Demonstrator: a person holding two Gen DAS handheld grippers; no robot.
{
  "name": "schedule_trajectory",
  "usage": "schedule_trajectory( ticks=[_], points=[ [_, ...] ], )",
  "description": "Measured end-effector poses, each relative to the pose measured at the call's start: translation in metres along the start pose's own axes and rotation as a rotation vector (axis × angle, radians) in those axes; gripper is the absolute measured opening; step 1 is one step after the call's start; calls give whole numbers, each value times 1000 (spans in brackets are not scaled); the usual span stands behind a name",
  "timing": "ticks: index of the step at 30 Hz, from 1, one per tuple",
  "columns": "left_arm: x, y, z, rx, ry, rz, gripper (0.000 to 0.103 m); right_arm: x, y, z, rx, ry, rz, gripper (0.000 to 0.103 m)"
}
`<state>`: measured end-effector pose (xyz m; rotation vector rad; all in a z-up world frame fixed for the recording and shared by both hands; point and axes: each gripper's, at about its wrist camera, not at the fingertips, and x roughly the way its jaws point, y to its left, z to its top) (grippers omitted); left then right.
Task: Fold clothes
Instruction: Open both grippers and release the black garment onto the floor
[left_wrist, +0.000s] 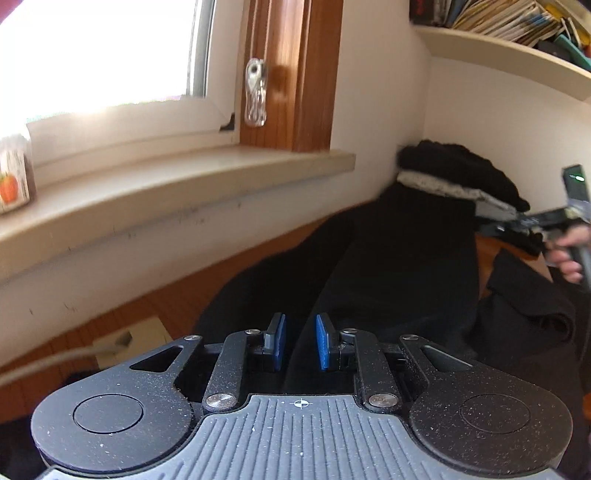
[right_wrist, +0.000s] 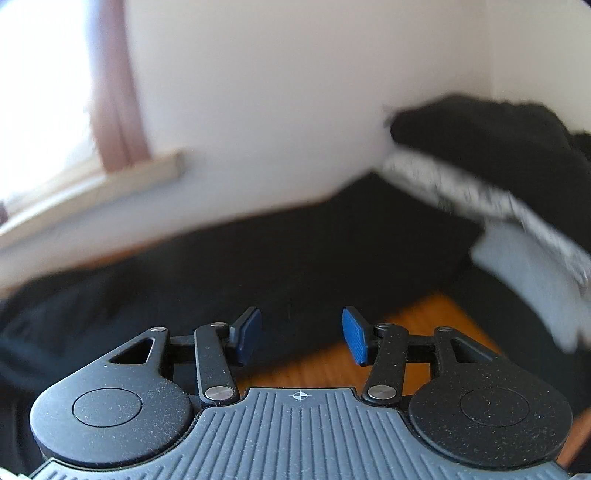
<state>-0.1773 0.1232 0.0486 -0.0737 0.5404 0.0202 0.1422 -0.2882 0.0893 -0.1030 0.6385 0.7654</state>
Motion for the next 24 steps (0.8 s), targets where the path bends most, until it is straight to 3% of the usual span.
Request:
schedule_trajectory(
  ticks=[9, 12, 15, 17, 18, 19, 20, 21, 22, 24],
  points=[
    [2, 8, -14, -12, 1, -15, 20, -41, 7, -45, -60, 62, 12, 65],
    [0, 6, -15, -5, -8, -7, 34, -43, 12, -54, -95, 61, -4, 68],
    [-2, 5, -15, 3, -16, -4, 35, -39, 8, -59, -90, 58, -14, 78],
    [-2, 5, -15, 5, -13, -7, 35, -39, 3, -62, -88, 31, 2, 78],
    [-1, 5, -15, 4, -10, -9, 35, -41, 3, -63, -98, 20, 13, 73],
    [-1, 5, -15, 5, -8, -8, 35, -42, 2, -65, -111, 10, 24, 52],
    [-1, 4, -15, 6, -7, -6, 35, -44, 2, -64, -120, 7, 36, 40],
    [-1, 4, -15, 7, -9, -4, 35, -45, 2, -64, -128, 5, 48, 16],
    [-2, 4, -14, 7, -13, -1, 35, -47, 3, -63, -150, -3, 37, 8],
    [-6, 5, -14, 3, -31, 6, 35, -51, 5, -60, -199, -23, 1, 7]
  ],
)
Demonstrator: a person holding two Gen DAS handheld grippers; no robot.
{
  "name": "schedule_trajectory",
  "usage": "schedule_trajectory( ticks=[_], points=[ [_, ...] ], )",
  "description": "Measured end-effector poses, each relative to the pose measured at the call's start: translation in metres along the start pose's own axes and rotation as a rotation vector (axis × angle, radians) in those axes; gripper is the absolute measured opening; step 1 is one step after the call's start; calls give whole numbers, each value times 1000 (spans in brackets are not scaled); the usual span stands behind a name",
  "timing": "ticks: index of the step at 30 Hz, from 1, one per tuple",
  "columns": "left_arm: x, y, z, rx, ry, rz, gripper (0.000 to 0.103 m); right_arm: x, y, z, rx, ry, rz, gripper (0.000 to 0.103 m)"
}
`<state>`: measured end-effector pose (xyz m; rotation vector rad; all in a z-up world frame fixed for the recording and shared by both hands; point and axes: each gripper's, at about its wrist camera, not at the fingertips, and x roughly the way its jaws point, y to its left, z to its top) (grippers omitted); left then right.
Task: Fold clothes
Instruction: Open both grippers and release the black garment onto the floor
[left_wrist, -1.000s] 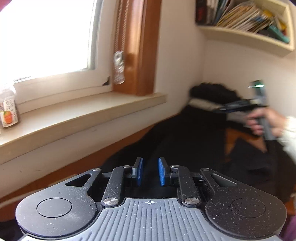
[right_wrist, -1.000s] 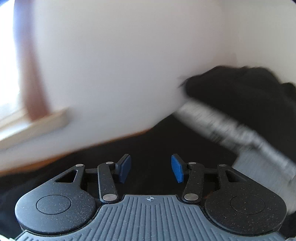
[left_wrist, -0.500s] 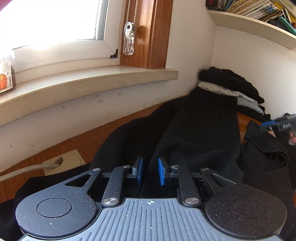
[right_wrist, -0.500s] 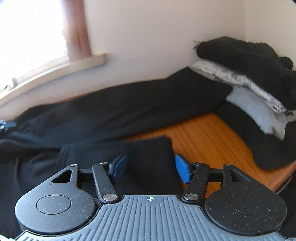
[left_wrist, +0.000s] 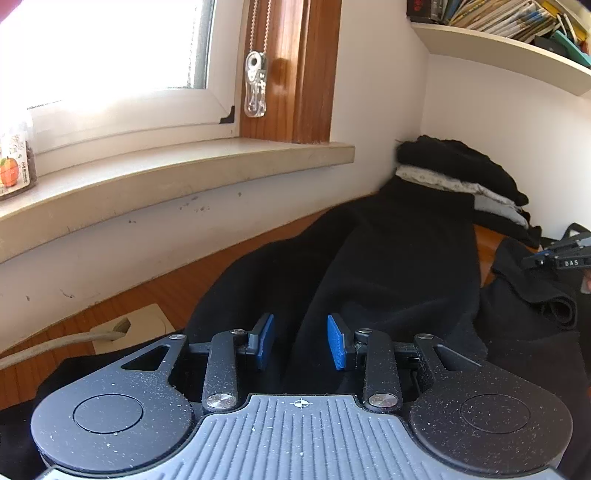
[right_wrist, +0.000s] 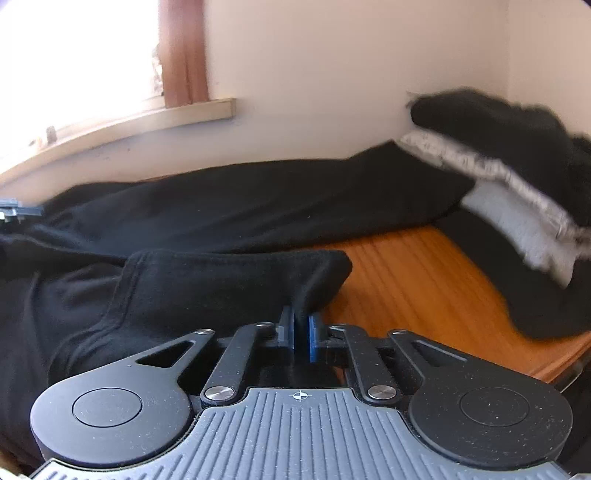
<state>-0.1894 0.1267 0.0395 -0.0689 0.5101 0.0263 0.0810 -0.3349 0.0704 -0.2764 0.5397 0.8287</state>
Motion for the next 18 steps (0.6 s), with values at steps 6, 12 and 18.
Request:
schedule_trajectory(
  ticks=[6, 12, 18],
  points=[
    [-19, 8, 9, -58, -71, 3, 40, 1, -34, 18, 64, -22, -232, 3],
    [-31, 2, 15, -46, -100, -9, 58, 22, -54, 29, 111, -7, -491, 6],
    [-32, 6, 15, -53, -97, 4, 69, 13, -56, 35, 282, -95, -310, 42]
  ],
)
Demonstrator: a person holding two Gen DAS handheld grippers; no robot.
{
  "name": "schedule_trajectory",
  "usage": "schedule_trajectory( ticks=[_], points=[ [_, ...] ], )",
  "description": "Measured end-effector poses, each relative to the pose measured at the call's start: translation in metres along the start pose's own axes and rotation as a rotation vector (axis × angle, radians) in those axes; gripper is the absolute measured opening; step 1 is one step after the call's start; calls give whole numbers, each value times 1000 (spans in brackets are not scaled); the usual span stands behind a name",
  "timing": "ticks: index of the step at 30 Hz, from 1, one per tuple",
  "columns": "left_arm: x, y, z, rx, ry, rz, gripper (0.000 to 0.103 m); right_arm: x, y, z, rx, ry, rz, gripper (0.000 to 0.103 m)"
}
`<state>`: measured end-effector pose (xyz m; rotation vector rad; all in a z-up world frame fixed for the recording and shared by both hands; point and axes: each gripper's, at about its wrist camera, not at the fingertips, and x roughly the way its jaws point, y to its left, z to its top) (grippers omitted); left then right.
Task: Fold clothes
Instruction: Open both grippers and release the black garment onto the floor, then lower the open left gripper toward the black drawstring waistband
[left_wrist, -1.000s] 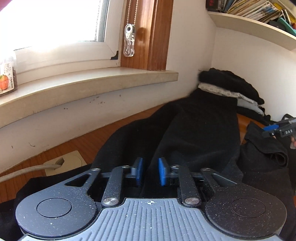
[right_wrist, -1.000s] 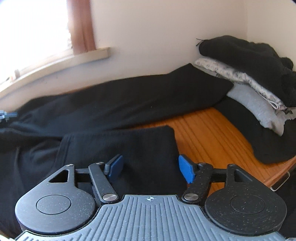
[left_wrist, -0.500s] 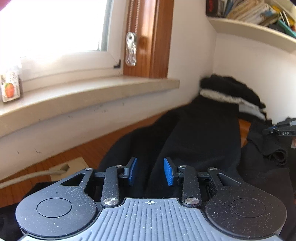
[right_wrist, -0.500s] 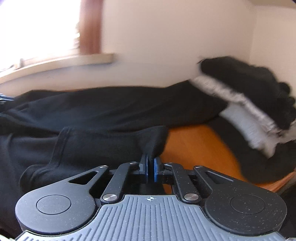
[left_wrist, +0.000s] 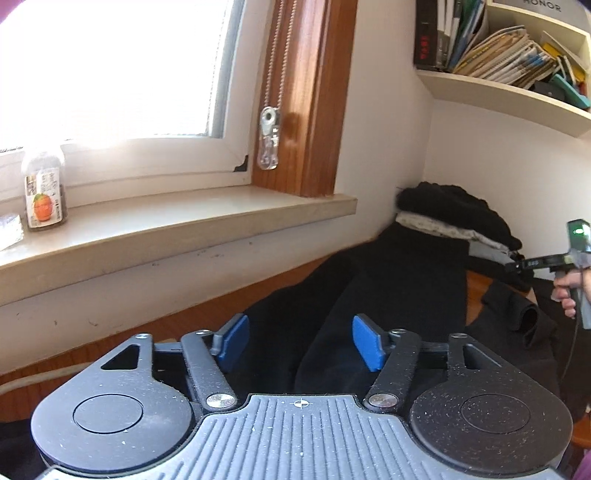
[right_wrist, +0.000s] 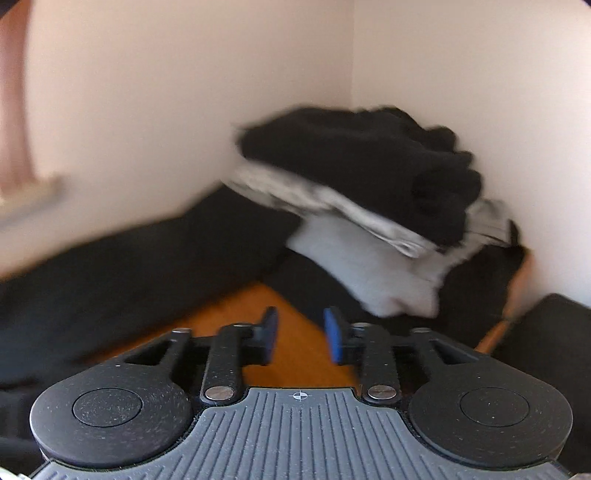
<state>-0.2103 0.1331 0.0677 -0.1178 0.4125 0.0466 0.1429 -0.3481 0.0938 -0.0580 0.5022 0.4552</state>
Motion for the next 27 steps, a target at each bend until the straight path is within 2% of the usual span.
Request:
schedule_trajectory(
  ticks=[1, 3, 4, 6, 9, 12, 15, 16, 18, 21, 23, 27],
  points=[
    [0, 2, 0, -6, 2, 5, 70, -4, 11, -1, -4, -8, 51, 50],
    [0, 5, 0, -20, 2, 13, 72, -6, 35, -2, -19, 13, 175, 54],
    [0, 7, 1, -27, 2, 17, 74, -6, 50, -2, -33, 28, 242, 60],
    [-3, 12, 1, -53, -5, 29, 76, -6, 81, -5, -74, 40, 353, 64],
    [-18, 23, 4, -107, -1, 62, 77, 1, 123, -10, -153, 40, 440, 69],
    [-44, 31, 5, -95, 13, 101, 78, 11, 151, -14, -252, 21, 439, 74],
    [-79, 42, 5, -75, 19, 182, 79, 23, 167, -19, -339, 18, 425, 81],
    [-92, 45, 5, -70, 21, 210, 79, 30, 171, -20, -359, 43, 415, 83],
    [-119, 56, -1, -76, 23, 270, 79, 33, 173, -22, -356, 97, 406, 83],
    [-166, 72, -19, -125, 17, 333, 80, 39, 169, -20, -329, 142, 418, 92],
    [-194, 81, -32, -148, 17, 380, 80, 41, 168, -20, -323, 171, 432, 92],
    [-241, 94, -57, -191, 19, 482, 81, 41, 165, -20, -321, 176, 436, 93]
  ],
)
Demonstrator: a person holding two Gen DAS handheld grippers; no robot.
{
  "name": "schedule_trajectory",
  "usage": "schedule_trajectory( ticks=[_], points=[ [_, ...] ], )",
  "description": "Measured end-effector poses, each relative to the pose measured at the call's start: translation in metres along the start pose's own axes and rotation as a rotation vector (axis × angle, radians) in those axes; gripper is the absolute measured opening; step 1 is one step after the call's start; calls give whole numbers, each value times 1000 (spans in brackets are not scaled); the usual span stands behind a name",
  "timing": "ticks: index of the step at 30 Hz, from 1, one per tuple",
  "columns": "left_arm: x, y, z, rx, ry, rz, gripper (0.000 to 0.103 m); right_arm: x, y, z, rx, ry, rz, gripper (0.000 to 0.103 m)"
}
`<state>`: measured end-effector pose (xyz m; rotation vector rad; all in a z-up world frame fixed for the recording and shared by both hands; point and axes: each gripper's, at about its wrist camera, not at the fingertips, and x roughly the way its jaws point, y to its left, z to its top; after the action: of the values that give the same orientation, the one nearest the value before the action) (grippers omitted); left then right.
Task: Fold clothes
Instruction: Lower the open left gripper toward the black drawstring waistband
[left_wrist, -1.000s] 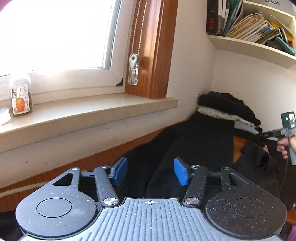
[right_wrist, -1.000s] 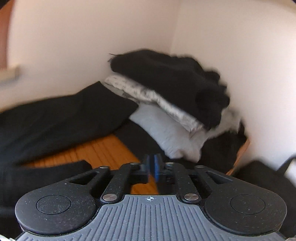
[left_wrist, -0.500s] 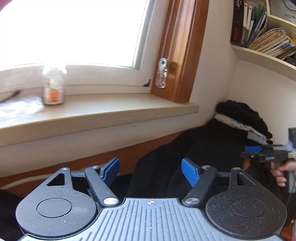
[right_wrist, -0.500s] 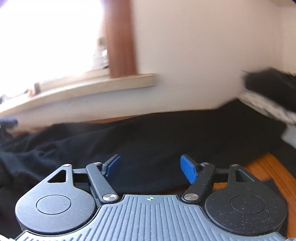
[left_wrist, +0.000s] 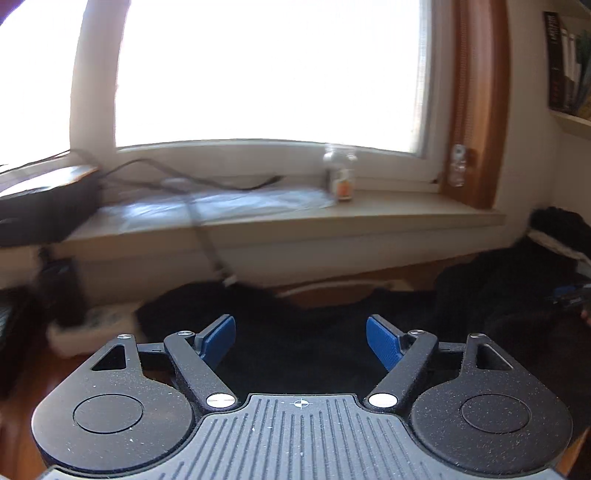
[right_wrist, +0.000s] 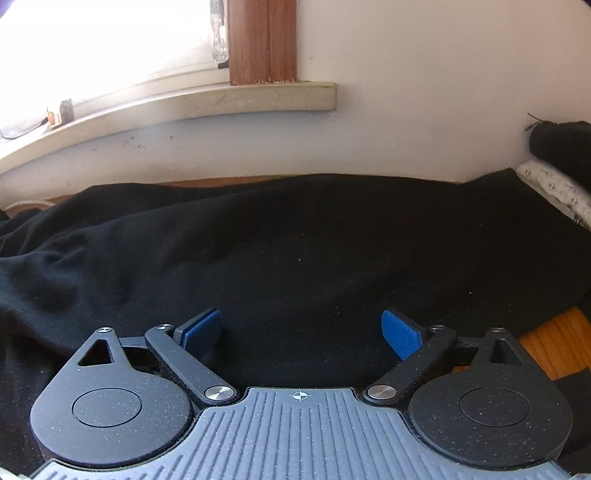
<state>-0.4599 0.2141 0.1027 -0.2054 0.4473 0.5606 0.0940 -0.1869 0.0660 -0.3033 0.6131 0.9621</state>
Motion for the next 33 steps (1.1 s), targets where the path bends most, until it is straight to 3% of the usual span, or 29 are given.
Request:
schedule_trajectory(
  ticks=[3, 7, 14, 20, 28, 33],
  points=[
    [-19, 19, -13, -28, 4, 56, 81, -2, 1, -3, 2, 1, 2, 94],
    [-42, 29, -30, -46, 13, 74, 79, -3, 6, -2, 3, 2, 2, 94],
    [-45, 9, -67, -14, 83, -4, 72, 1, 12, 0, 5, 4, -5, 95],
    [-65, 10, -76, -17, 55, -28, 73, 1, 11, 2, 8, 6, -6, 96],
    [-85, 15, -93, 12, 88, -50, 76, -1, 10, 2, 14, 7, -11, 97],
    [-80, 14, -102, 12, 95, -60, 71, -2, 9, 3, 14, 8, -11, 97]
  ],
)
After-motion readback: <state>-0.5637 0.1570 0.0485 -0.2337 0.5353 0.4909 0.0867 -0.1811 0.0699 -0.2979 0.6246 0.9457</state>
